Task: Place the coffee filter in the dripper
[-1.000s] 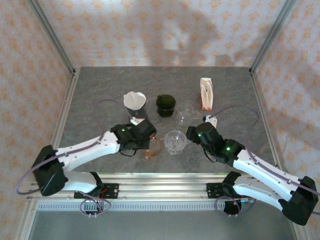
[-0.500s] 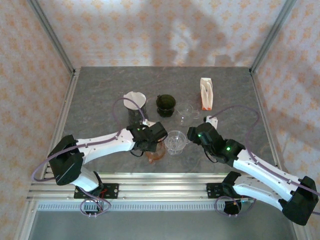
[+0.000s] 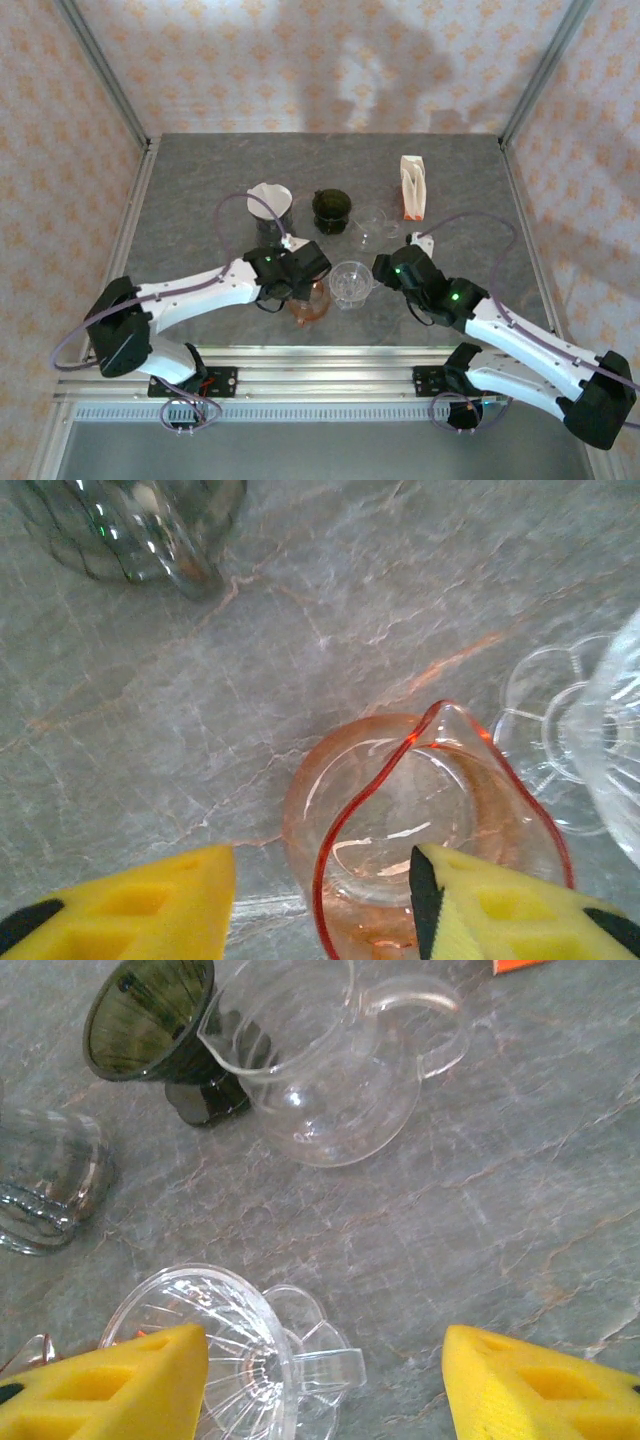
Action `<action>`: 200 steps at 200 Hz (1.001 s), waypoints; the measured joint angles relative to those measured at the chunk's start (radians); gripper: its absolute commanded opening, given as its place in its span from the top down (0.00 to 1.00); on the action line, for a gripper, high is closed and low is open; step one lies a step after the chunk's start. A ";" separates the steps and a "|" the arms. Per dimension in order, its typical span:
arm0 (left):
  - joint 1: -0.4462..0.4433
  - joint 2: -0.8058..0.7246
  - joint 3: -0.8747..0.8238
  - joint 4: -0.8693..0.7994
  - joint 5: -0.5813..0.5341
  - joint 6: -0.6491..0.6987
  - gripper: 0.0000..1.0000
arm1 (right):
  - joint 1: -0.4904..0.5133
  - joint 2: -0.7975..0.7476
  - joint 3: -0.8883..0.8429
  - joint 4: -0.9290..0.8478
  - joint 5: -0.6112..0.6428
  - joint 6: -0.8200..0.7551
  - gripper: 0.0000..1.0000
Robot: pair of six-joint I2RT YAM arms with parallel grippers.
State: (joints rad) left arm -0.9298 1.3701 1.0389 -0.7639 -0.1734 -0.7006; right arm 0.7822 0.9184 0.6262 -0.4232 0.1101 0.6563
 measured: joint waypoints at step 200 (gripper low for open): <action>0.000 -0.487 -0.257 0.050 -0.180 -0.078 0.00 | 0.053 0.300 0.082 -0.040 -0.080 0.101 0.70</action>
State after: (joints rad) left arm -0.9298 0.8833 0.7822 -0.7139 -0.3534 -0.7788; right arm 0.8356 1.2182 0.7086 -0.4633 0.0296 0.7570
